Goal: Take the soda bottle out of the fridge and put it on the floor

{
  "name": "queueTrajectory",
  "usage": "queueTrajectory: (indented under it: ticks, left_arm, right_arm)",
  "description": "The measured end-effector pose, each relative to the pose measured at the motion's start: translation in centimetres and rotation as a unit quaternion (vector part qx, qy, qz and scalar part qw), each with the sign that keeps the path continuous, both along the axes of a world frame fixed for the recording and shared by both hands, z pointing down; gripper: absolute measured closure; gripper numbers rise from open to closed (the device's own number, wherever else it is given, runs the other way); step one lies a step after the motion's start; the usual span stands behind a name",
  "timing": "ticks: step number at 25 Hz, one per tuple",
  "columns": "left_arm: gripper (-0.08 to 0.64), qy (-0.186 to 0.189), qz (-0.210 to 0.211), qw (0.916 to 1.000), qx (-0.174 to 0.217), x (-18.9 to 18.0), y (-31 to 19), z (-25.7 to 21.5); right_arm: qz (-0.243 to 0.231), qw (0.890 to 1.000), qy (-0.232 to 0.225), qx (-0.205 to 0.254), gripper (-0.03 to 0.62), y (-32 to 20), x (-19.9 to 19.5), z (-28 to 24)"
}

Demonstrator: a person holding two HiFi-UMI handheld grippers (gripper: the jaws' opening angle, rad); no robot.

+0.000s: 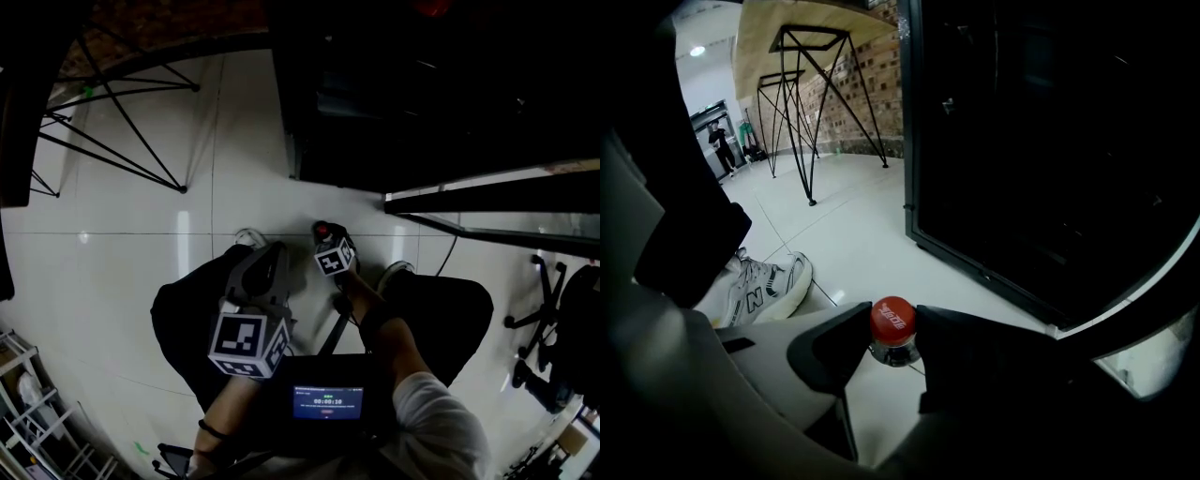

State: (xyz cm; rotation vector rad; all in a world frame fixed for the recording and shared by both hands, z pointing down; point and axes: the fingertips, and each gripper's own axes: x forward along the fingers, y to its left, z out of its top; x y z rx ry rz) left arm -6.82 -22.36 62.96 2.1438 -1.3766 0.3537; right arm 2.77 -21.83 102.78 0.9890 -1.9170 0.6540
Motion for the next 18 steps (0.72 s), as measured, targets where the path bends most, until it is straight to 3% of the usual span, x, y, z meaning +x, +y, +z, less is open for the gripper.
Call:
queueTrajectory:
  ticks: [10,14,18]
  left_arm:
    - [0.558,0.001,-0.004,0.9999,0.011,-0.2,0.3,-1.0]
    - [0.558,0.001,-0.010,0.9997,0.024,-0.7,0.1,-2.0]
    - [0.558,0.000,-0.016,0.9991,0.039,-0.9,0.3,-3.8]
  right_arm:
    - [-0.002,1.000,-0.014,-0.006,0.350,0.0,0.0,-1.6]
    - [0.014,0.999,-0.026,0.022,0.336,-1.3,0.7,-6.4]
    - [0.063,0.995,-0.059,0.055,0.336,-3.3,2.9,-12.7]
